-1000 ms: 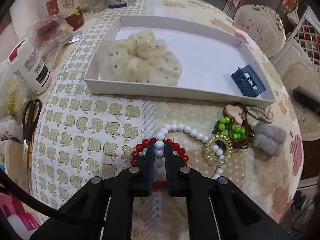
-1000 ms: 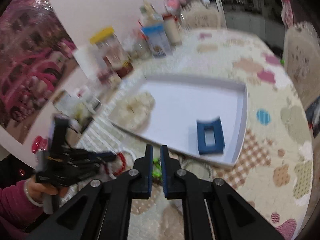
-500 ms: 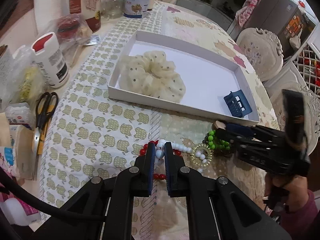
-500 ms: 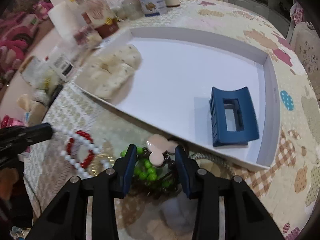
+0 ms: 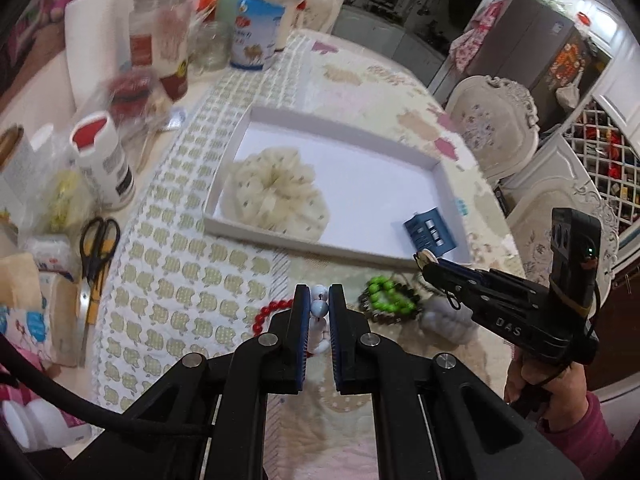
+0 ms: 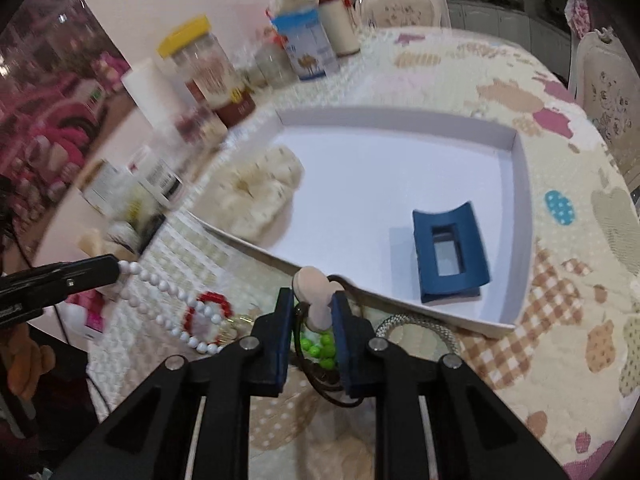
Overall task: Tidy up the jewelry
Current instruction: 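Lower both held items into the tray and open both grippers, then move the right gripper to the grey braided bangle and grasp it, then grasp the red bead bracelet with the left gripper, then carry the red bracelet and grey bangle into the white tray and open both grippers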
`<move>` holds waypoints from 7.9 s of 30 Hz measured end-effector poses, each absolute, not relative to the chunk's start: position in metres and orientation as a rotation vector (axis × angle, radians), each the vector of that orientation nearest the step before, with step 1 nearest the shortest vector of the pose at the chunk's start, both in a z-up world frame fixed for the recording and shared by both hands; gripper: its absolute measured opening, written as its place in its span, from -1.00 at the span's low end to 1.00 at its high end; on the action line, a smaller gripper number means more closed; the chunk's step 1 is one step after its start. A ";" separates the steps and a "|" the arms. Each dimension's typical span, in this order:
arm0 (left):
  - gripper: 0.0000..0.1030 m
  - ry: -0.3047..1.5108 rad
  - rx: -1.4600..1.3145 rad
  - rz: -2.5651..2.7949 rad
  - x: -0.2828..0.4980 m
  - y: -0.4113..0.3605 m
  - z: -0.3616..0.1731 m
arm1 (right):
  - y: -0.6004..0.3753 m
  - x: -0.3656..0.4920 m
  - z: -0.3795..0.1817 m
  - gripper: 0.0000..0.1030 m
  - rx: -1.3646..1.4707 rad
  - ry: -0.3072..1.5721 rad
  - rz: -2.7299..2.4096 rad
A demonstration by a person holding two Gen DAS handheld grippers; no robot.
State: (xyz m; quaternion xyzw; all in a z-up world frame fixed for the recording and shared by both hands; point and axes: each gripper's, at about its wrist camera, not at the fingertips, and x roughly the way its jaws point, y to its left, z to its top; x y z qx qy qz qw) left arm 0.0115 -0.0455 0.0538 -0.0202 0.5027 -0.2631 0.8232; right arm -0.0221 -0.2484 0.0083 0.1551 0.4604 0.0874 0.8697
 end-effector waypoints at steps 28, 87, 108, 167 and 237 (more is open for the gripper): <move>-1.00 0.959 0.110 -0.539 0.077 -0.145 0.088 | -0.325 0.015 0.068 -0.62 0.359 0.849 0.098; -0.48 1.020 0.219 -0.313 0.009 -0.092 0.021 | -0.295 -0.084 0.048 0.21 0.268 0.873 -0.031; -0.48 1.076 0.386 -0.198 -0.021 -0.048 -0.005 | -0.288 -0.127 0.032 0.22 0.278 0.918 -0.057; -0.66 1.209 0.125 -0.311 0.025 -0.058 -0.056 | -0.271 -0.026 -0.024 -0.80 0.137 1.126 0.223; -1.00 1.116 0.180 -0.326 0.190 -0.174 -0.006 | -0.299 0.140 -0.008 -0.84 0.152 1.038 0.215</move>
